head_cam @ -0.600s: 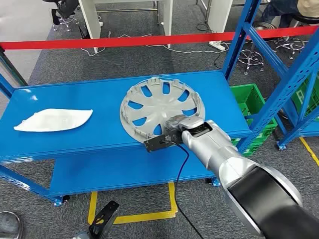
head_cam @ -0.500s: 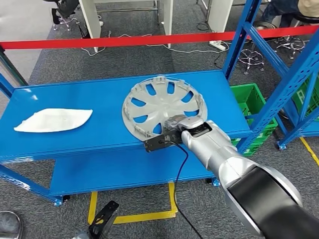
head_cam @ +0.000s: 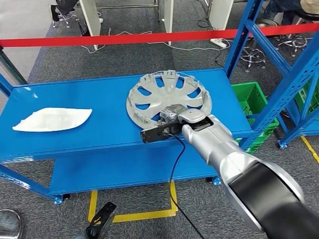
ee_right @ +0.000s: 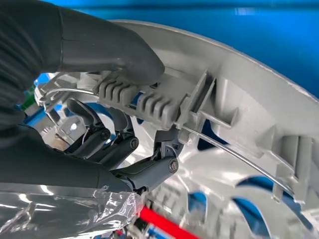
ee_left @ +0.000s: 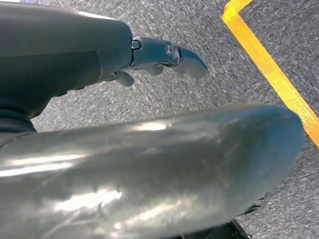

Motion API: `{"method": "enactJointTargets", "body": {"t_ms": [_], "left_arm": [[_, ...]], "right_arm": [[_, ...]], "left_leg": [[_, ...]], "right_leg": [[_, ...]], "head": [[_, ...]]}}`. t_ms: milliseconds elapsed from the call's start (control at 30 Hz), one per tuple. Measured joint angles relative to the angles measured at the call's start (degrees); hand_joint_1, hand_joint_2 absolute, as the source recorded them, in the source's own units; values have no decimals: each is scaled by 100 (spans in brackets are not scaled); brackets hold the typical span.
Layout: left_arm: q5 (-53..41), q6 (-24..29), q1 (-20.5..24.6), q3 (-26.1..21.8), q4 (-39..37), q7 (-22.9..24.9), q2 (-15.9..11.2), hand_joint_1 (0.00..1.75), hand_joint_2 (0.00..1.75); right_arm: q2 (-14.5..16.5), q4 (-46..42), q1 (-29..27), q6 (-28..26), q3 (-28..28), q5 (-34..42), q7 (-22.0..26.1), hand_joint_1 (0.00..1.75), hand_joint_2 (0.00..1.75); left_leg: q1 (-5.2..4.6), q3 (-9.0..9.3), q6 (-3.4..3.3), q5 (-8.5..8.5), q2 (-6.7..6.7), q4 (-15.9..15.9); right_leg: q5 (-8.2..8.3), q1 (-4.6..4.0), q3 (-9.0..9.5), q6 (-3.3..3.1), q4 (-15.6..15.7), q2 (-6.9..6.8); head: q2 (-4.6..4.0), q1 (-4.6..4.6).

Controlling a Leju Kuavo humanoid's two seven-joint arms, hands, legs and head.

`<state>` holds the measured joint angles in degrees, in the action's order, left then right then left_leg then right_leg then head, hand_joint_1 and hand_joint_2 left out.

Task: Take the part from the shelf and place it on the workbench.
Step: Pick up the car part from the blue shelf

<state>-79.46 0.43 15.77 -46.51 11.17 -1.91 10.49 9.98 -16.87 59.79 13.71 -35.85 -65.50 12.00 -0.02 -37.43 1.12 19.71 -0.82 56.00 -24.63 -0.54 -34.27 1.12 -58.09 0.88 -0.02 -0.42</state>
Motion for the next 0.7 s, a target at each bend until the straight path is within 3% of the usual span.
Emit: {"method": "enactJointTargets", "body": {"t_ms": [167,300,700], "left_arm": [[212,123,-93,-138,0,-157,-38,0,0],[291,167,-175,-258,0,-260,-69,0,175],[361,193,-263,-436,0,-378,-127,0,175]], "right_arm": [[106,-311,170,-723,-1,185,237,175,175],[167,-777,276,-1022,-13,400,230,175,175],[73,-2333,227,-1273,-462,1026,-34,175,175]], "left_leg": [[0,-20,1,0,3,0],[1,-33,3,-2,4,0],[1,-57,5,-3,2,0]], "right_leg": [[4,0,-27,-6,-4,10],[4,-2,-41,-8,-5,4],[1,-1,-62,-13,-6,-1]], "head": [[0,-1],[0,-1],[0,1]]}}
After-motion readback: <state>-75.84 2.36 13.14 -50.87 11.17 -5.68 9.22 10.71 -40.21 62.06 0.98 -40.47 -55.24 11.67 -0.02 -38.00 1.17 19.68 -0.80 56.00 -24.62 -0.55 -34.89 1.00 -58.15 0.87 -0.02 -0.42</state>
